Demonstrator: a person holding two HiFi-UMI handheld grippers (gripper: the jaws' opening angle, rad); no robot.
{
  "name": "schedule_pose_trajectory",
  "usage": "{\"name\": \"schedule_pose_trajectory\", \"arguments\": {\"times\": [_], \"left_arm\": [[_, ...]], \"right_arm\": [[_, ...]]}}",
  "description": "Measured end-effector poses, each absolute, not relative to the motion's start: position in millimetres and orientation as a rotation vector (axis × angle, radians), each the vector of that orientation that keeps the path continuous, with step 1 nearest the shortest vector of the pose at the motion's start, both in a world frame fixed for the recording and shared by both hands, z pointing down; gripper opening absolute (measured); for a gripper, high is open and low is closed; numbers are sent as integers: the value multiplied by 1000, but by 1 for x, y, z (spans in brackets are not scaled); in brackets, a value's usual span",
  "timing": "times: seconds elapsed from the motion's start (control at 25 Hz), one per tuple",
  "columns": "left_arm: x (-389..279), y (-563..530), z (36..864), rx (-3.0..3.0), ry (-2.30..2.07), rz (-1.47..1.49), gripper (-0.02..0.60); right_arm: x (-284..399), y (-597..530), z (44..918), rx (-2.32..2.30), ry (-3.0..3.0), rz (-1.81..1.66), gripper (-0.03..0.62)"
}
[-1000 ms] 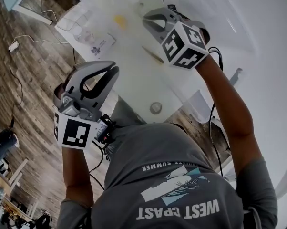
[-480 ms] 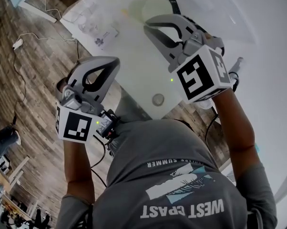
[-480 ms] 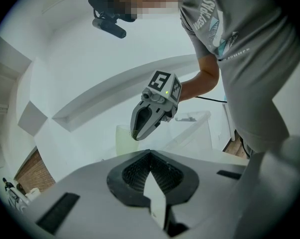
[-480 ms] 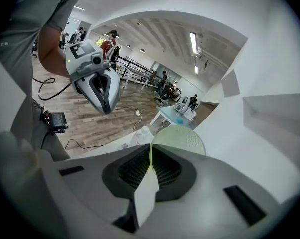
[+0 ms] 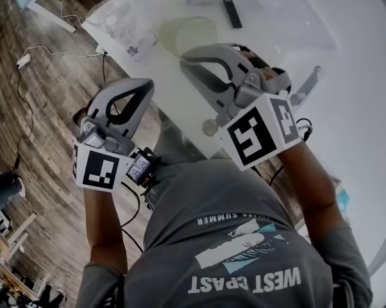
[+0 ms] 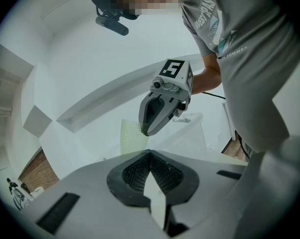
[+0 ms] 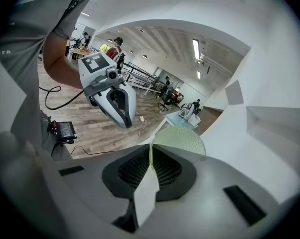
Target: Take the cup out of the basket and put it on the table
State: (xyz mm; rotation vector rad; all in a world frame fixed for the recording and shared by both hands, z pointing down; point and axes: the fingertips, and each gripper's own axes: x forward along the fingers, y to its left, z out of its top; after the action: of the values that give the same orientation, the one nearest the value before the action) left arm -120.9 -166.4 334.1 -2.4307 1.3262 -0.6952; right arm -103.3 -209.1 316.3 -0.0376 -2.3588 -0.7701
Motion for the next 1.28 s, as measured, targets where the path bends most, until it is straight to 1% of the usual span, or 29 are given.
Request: {"name": "schedule_pose_trajectory", "arguments": {"times": [0.68,1.28], "left_arm": [[-120,-115,349,-2399,1437,-708,9],[-122,-89,372,-2424,1513,-704,9]], "right_arm": [[-91,-124,379,-223,-2296,-733,31],[-69,-104,514,-350,-2102,-566,31]]}}
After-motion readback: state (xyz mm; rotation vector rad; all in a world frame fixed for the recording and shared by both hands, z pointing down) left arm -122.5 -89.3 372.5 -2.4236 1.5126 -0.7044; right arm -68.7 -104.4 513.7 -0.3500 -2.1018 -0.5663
